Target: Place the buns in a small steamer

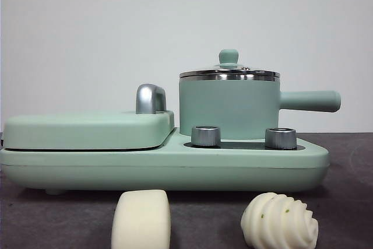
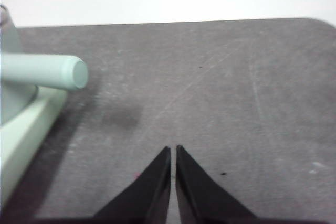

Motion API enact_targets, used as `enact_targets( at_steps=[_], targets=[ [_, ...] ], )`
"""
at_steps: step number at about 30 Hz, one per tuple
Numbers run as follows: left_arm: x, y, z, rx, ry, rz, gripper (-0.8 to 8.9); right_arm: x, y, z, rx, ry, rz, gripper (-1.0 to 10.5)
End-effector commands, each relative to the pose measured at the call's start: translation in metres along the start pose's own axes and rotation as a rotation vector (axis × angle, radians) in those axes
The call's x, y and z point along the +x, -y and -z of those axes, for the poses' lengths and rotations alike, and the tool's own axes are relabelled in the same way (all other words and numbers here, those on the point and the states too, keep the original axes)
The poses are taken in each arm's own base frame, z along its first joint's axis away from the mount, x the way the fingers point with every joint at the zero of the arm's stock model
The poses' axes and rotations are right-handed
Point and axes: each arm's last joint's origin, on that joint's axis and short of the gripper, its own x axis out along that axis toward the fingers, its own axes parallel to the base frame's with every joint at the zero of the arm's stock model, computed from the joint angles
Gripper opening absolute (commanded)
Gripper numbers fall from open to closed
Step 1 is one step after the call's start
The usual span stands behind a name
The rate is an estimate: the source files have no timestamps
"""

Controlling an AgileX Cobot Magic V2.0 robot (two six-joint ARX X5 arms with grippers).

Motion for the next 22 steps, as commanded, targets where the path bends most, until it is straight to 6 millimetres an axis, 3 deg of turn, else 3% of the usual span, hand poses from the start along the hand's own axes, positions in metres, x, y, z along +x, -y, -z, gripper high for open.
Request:
enact_targets(
  at_steps=[1, 9, 13, 22],
  targets=[
    [0.001, -0.001, 0.005, -0.091, -0.018, 0.007, 0.07, 0.000, -0.002, -0.001, 0.130, 0.004, -0.062, 0.1],
    [-0.005, 0.009, -0.025, -0.148, -0.002, 0.083, 0.09, -0.012, -0.010, -0.030, 0.272, 0.023, -0.173, 0.1],
    [-0.007, 0.015, -0.048, -0.168, -0.009, 0.104, 0.09, -0.025, -0.016, -0.060, 0.294, 0.026, -0.214, 0.1],
    [0.001, 0.039, -0.124, -0.114, -0.134, 0.285, 0.09, -0.047, -0.030, -0.134, 0.212, -0.076, -0.332, 0.1]
  ],
)
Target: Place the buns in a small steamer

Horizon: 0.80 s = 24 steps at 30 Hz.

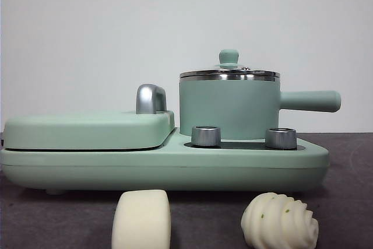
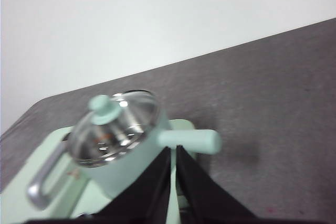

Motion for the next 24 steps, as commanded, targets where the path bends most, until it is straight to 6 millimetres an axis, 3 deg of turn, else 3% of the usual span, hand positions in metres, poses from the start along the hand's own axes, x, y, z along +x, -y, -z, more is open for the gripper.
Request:
enact_targets(
  at_steps=[1, 7, 11, 21, 24],
  targets=[
    [0.002, 0.013, -0.027, 0.057, -0.030, 0.074, 0.09, -0.002, -0.010, -0.020, -0.062, -0.046, -0.040, 0.1],
    [0.014, 0.033, -0.063, 0.113, -0.154, 0.236, 0.08, 0.003, -0.026, -0.053, -0.171, -0.194, -0.160, 0.1],
    [0.022, 0.043, -0.077, 0.152, -0.234, 0.328, 0.08, 0.009, -0.032, -0.066, -0.242, -0.272, -0.243, 0.1],
    [0.028, 0.053, -0.084, 0.202, -0.278, 0.436, 0.14, 0.016, -0.035, -0.072, -0.249, -0.323, -0.334, 0.2],
    [0.028, 0.053, -0.084, 0.202, -0.278, 0.436, 1.34, 0.016, -0.035, -0.072, -0.247, -0.326, -0.333, 1.4]
  ],
)
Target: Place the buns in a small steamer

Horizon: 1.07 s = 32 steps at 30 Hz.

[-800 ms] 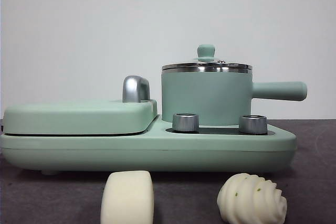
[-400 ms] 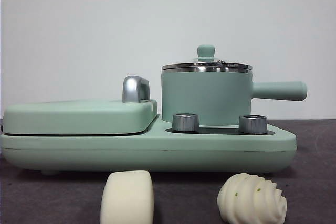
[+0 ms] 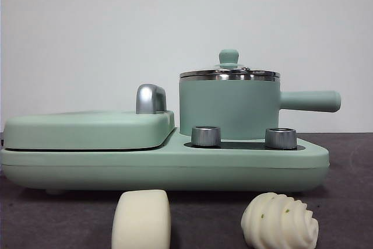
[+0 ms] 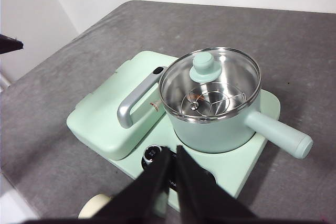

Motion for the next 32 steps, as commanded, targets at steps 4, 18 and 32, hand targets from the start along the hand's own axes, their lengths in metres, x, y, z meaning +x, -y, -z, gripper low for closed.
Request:
enact_targets(
  at_steps=[4, 18, 32],
  targets=[
    [-0.002, 0.002, -0.006, 0.029, 0.017, 0.016, 4.19, -0.002, -0.002, -0.004, -0.023, 0.010, -0.004, 3.7],
    [0.005, 0.000, -0.010, -0.017, 0.005, 0.017, 4.69, -0.002, -0.002, -0.004, -0.017, 0.011, -0.004, 4.3],
    [0.077, -0.022, -0.077, -0.088, -0.252, 0.031, 4.68, -0.002, -0.002, -0.004, -0.017, 0.011, -0.004, 4.3]
  ],
)
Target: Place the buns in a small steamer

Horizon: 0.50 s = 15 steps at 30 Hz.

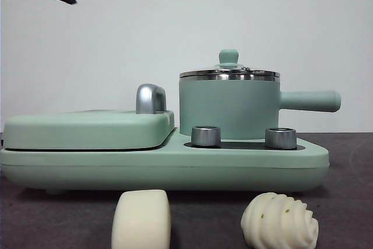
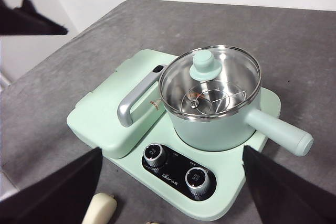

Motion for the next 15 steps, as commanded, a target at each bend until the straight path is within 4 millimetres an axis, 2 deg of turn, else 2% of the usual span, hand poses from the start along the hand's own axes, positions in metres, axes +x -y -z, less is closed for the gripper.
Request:
enact_targets(
  at_steps=[1, 8, 15],
  targets=[
    [0.015, 0.003, -0.028, 0.041, -0.030, 0.028, 4.68, -0.002, -0.002, -0.005, -0.021, 0.015, -0.004, 4.3],
    [0.060, 0.010, -0.072, 0.075, -0.151, 0.058, 4.66, -0.002, -0.002, -0.005, -0.020, 0.015, -0.004, 4.3],
    [0.106, 0.027, -0.102, 0.160, -0.305, -0.020, 4.66, -0.002, -0.002, -0.005, -0.020, 0.015, -0.004, 4.3]
  ],
)
